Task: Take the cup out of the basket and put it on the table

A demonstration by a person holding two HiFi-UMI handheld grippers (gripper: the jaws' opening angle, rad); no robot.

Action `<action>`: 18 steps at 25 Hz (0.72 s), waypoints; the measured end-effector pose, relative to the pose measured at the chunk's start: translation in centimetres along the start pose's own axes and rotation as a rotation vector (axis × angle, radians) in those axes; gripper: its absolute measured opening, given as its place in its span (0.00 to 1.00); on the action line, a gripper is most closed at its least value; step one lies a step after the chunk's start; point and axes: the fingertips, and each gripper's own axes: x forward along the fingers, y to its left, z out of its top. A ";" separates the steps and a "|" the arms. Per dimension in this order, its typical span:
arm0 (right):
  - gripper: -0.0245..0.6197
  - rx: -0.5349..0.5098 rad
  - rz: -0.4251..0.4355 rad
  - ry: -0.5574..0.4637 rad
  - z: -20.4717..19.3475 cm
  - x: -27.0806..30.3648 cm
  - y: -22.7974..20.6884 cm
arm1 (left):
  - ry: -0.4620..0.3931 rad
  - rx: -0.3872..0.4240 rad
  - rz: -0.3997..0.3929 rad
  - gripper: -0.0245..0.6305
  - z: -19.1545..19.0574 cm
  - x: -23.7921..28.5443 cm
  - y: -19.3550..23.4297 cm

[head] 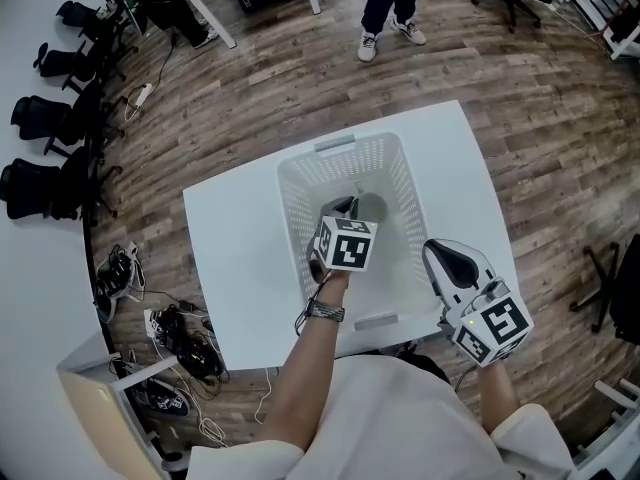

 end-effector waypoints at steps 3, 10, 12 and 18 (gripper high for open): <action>0.07 -0.014 0.006 -0.009 0.3 -0.4 0.2 | -0.025 0.005 -0.002 0.08 0.8 -1.1 -0.5; 0.07 -0.045 0.014 -0.046 1.0 -1.8 1.0 | -0.103 0.019 0.018 0.08 2.4 -4.6 -0.8; 0.07 -0.054 0.016 -0.056 1.2 -2.4 1.2 | -0.128 0.024 0.025 0.08 3.0 -5.7 -0.9; 0.07 -0.082 0.016 -0.078 1.7 -4.4 2.2 | -0.196 0.042 0.039 0.08 4.2 -9.3 -1.7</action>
